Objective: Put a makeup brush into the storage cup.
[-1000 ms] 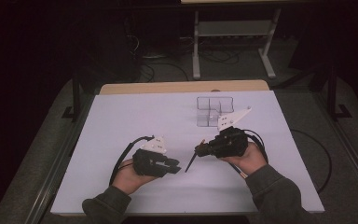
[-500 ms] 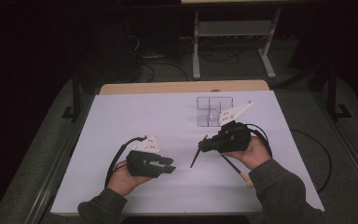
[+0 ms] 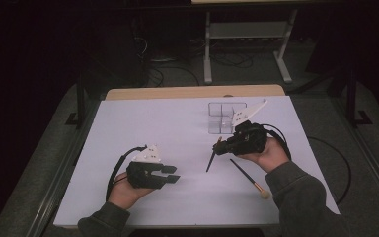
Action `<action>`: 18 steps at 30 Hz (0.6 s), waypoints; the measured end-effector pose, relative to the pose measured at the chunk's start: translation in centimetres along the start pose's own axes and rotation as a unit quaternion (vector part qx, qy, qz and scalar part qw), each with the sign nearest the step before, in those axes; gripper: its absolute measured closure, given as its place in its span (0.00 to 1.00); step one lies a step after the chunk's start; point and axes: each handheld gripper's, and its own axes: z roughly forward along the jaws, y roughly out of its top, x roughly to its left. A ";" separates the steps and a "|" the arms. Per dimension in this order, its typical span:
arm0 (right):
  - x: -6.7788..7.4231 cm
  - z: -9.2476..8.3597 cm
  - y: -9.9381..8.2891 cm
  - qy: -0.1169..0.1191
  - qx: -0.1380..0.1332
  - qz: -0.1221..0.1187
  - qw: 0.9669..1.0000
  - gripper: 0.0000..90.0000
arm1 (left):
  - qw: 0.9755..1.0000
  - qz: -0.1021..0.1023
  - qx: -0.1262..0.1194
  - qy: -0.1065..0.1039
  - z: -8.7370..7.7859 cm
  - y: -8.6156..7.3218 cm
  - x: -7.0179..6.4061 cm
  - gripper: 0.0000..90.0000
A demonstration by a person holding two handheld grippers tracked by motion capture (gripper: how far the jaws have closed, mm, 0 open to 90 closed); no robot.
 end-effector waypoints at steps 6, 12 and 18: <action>-0.4 -0.4 0.4 -0.008 0.005 -0.003 1.000 0.92 | 1.000 -0.002 -0.004 0.005 -0.5 -0.5 0.0 0.70; -0.7 -0.6 0.9 -0.017 0.015 -0.007 1.000 0.92 | 1.000 -0.013 -0.013 0.013 -1.0 -1.0 0.3 0.69; -1.2 -1.0 1.4 -0.027 0.020 -0.007 0.999 0.92 | 0.999 -0.015 -0.016 0.026 -1.4 -1.4 0.4 0.68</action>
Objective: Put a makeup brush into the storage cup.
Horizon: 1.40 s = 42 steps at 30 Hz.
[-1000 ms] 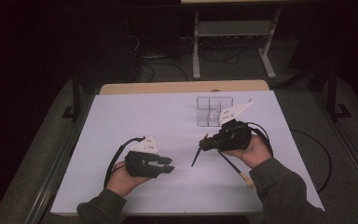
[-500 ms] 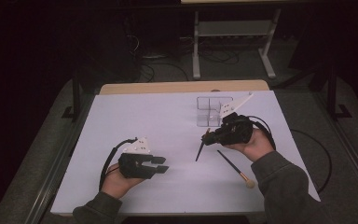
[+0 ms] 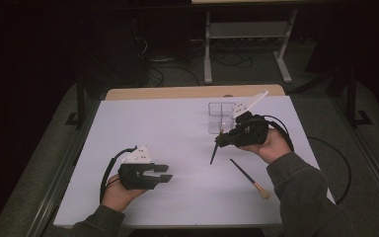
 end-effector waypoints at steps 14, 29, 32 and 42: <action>-1.2 -1.0 1.8 -0.020 0.013 0.005 1.000 0.92 | 1.000 -0.009 0.000 0.017 -0.6 -0.8 0.7 0.62; -2.2 -1.8 4.2 -0.037 0.024 -0.002 0.999 0.92 | 0.998 -0.024 0.006 0.050 -1.2 -1.4 1.5 0.50; -2.4 -1.9 4.6 -0.039 0.024 -0.001 0.999 0.92 | 0.998 -0.030 0.000 0.051 -1.3 -1.5 1.6 0.48; -3.3 -2.1 5.8 -0.052 0.030 -0.004 0.998 0.92 | 0.998 -0.043 -0.013 0.051 -1.8 -1.4 1.9 0.42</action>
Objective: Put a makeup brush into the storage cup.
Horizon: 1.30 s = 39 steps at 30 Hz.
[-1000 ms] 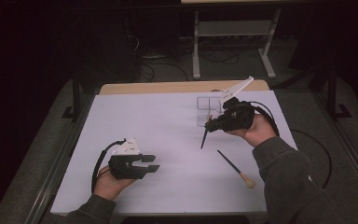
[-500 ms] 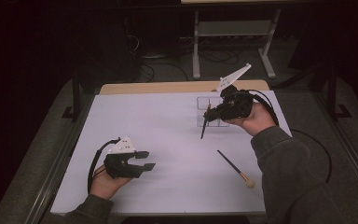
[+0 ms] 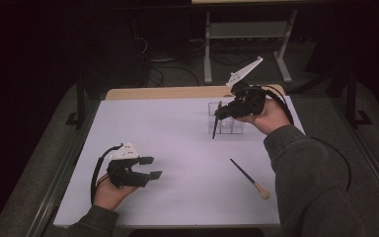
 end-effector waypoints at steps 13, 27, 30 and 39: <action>-1.6 -0.9 1.1 -0.018 -0.004 0.013 1.000 0.92 | 1.000 -0.013 -0.009 0.006 -0.2 -0.2 0.4 0.36; -3.3 -0.8 2.4 -0.047 0.001 0.029 0.998 0.92 | 1.000 -0.009 -0.012 0.004 -0.3 -0.1 0.4 0.35; -3.8 -0.7 2.4 -0.052 0.000 0.034 0.998 0.92 | 1.000 -0.015 -0.015 0.003 -0.4 -0.1 0.4 0.35; -4.7 0.1 2.8 -0.069 -0.001 0.043 0.997 0.92 | 1.000 -0.011 -0.015 0.003 -0.5 -0.2 0.5 0.35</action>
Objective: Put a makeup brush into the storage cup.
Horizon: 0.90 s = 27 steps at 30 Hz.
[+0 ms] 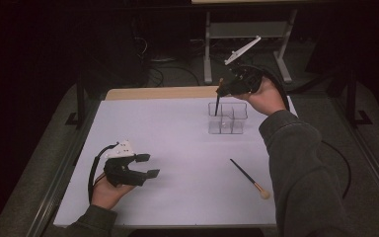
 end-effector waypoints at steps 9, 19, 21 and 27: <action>-1.0 0.7 0.5 -0.020 0.004 0.005 1.000 0.92 | 1.000 0.000 -0.001 0.000 0.0 -0.1 0.0 0.35; -1.8 1.7 0.3 -0.039 0.017 0.013 0.999 0.92 | 1.000 0.004 0.002 -0.001 0.0 -0.1 0.0 0.35; -1.9 1.8 0.3 -0.038 0.017 0.016 0.999 0.92 | 1.000 0.005 0.001 -0.001 0.0 -0.1 0.0 0.34; -2.3 2.1 0.1 -0.041 0.020 0.023 0.999 0.92 | 1.000 0.001 -0.001 0.001 -0.1 0.0 0.0 0.34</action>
